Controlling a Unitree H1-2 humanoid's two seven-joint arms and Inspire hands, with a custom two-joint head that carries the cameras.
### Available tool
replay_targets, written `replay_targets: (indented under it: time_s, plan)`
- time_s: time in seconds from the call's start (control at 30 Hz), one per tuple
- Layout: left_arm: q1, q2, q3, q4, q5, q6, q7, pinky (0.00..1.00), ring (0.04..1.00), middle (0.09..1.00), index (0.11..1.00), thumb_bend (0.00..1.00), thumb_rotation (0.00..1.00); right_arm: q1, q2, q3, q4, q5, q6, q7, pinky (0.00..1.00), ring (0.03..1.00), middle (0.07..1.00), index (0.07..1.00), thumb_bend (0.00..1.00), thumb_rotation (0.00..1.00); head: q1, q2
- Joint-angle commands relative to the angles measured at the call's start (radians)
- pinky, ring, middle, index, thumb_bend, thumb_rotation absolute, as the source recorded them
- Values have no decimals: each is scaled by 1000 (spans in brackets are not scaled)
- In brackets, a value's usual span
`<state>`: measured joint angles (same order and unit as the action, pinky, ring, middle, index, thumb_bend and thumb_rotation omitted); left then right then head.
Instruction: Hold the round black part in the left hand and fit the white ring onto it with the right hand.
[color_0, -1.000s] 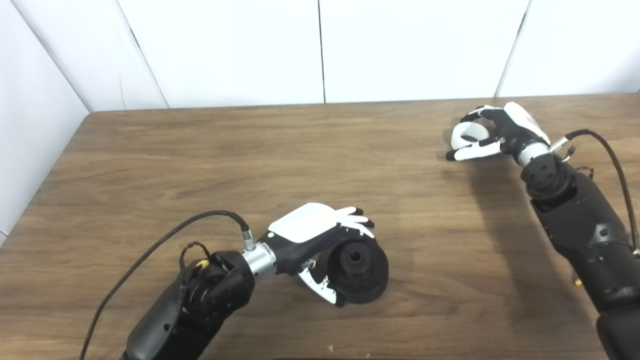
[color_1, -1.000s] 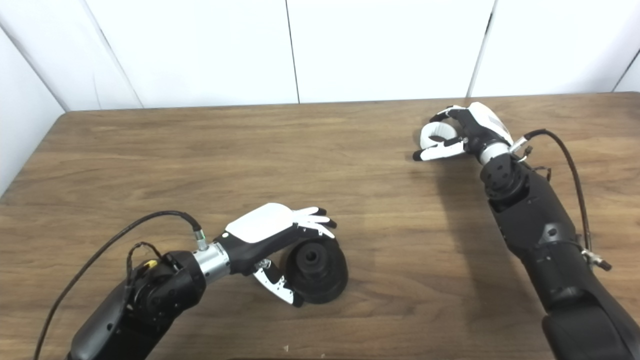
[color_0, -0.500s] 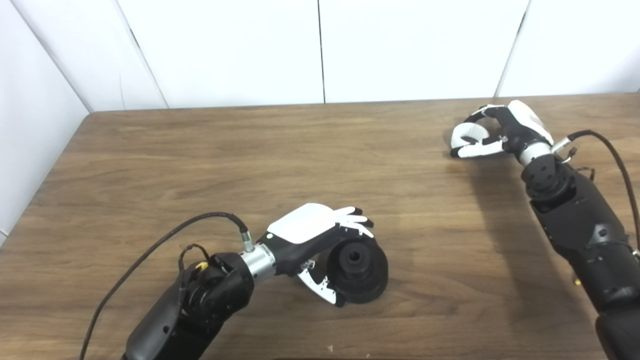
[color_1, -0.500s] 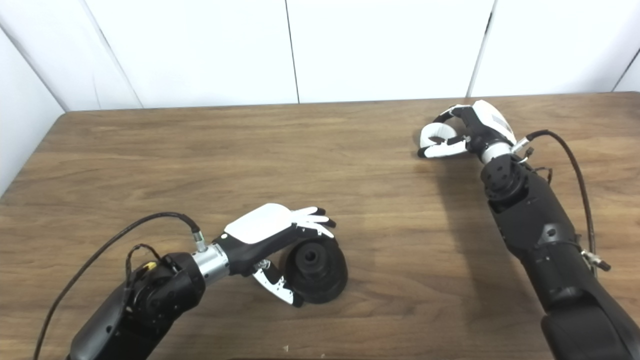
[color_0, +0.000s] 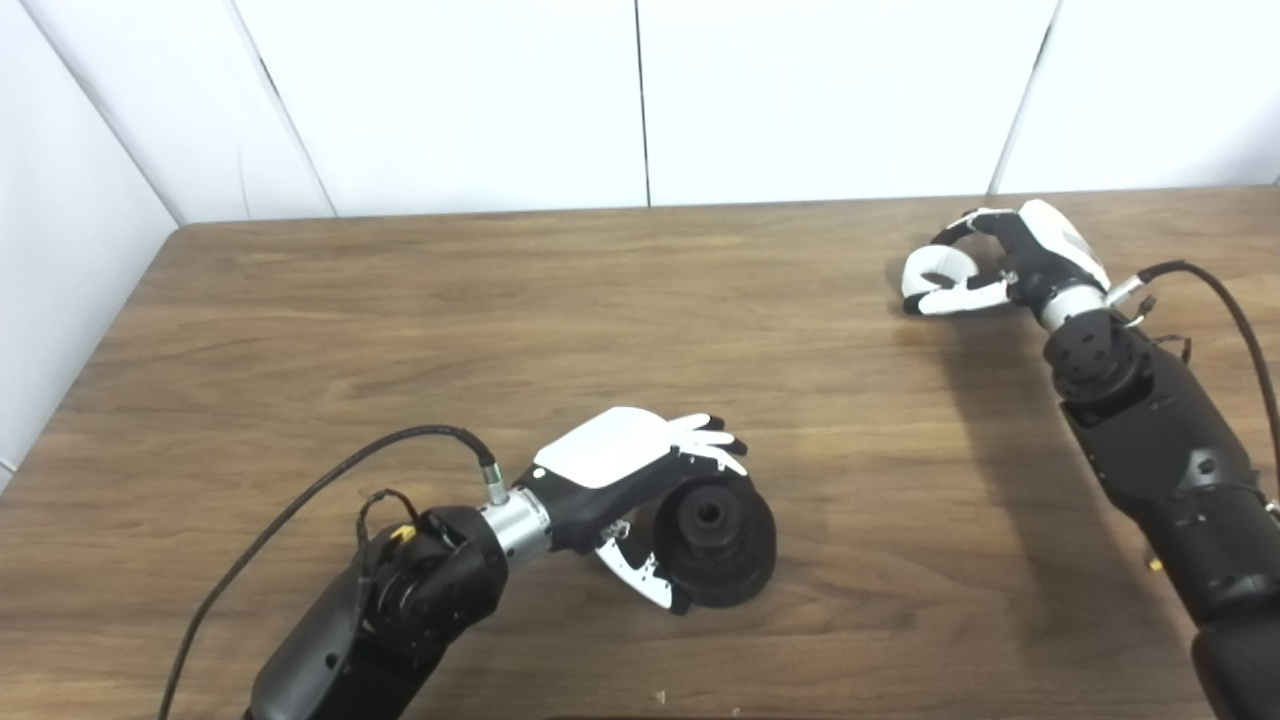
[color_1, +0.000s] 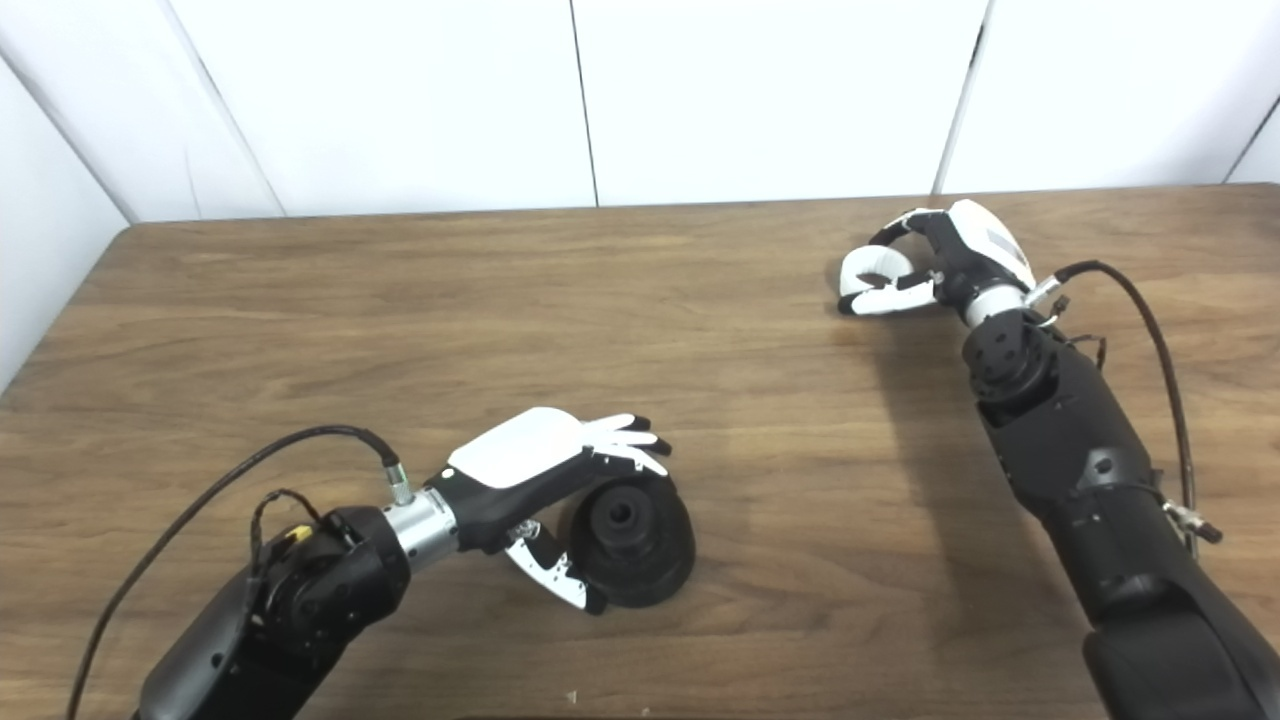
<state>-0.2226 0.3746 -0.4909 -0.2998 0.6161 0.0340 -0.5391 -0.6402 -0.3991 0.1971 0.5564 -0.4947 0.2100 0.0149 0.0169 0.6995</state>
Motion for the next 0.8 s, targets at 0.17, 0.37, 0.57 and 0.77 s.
replay_targets:
  time_s: [0.17, 0.37, 0.57, 0.77]
  plan:
    - [18, 17, -18, -4, 8, 1, -38, 893, 977, 916, 496, 522, 74, -39, -25, -10, -37, -4, -18, -17, 895, 963, 897, 677, 810, 283, -2, 3]
    - [18, 18, -19, -6, 11, 4, -41, 893, 974, 913, 496, 522, 74, -35, -27, -10, -39, -4, -13, -13, 908, 967, 899, 683, 811, 279, -3, 4]
    - [19, 19, -15, -8, 6, 7, -41, 893, 971, 909, 496, 523, 73, -33, -27, -9, -27, -6, -26, -24, 894, 965, 896, 661, 807, 250, -3, 7]
    - [19, 18, -14, -10, 7, 13, -42, 897, 972, 911, 496, 523, 73, -31, -25, -9, -21, -7, -37, -40, 887, 958, 889, 628, 789, 202, -2, 8]
